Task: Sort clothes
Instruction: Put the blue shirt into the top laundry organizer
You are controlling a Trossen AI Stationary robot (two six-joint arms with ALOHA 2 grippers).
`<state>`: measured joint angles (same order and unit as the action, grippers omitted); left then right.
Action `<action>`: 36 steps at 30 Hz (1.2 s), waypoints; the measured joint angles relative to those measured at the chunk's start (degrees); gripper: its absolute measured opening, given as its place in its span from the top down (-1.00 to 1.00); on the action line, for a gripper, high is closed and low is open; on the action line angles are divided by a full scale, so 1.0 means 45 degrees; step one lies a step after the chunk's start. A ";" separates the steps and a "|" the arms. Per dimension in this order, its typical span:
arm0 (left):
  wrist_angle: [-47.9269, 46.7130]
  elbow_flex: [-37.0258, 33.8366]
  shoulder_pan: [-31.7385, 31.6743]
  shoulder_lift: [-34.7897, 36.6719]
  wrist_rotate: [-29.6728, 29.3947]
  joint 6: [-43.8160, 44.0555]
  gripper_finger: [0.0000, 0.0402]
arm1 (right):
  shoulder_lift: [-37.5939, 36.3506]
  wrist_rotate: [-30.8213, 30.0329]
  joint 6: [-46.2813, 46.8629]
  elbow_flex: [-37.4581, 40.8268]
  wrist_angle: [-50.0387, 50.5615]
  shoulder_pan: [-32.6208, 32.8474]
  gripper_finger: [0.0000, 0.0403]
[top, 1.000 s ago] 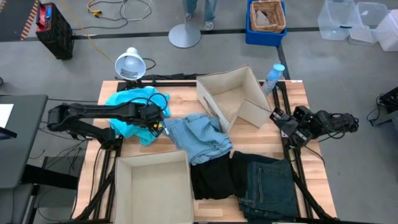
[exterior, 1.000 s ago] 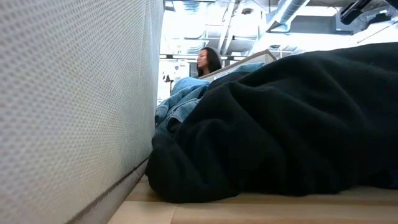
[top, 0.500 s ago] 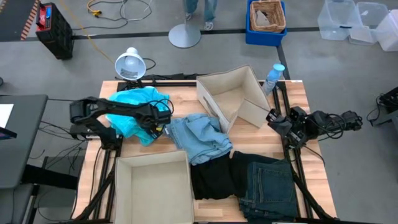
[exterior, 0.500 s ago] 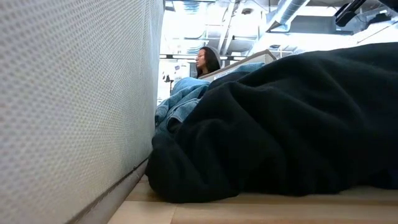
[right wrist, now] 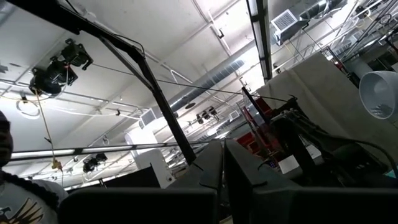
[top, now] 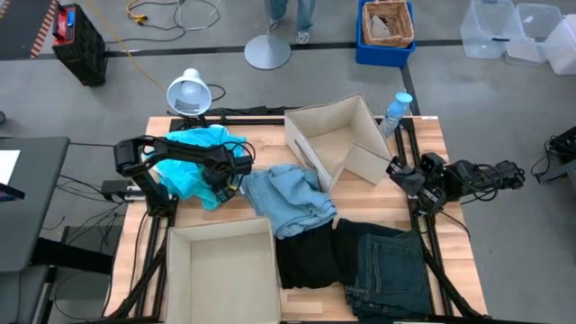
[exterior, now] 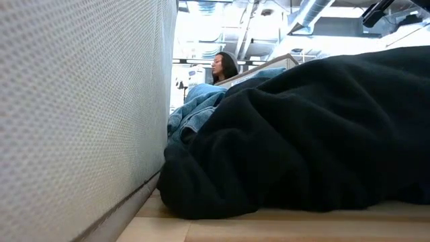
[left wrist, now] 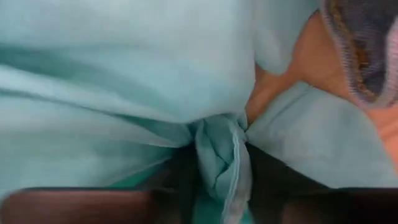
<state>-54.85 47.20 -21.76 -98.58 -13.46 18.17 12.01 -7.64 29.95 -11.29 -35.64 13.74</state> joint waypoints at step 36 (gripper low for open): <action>-0.2303 1.1407 0.0707 0.6148 0.3319 -0.0624 0.97 | -0.0015 -0.0005 0.0005 0.0000 -0.0525 0.0000 0.82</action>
<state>-65.21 98.53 -18.58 -70.91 1.48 15.36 11.94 -7.66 29.98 -11.29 -38.00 13.74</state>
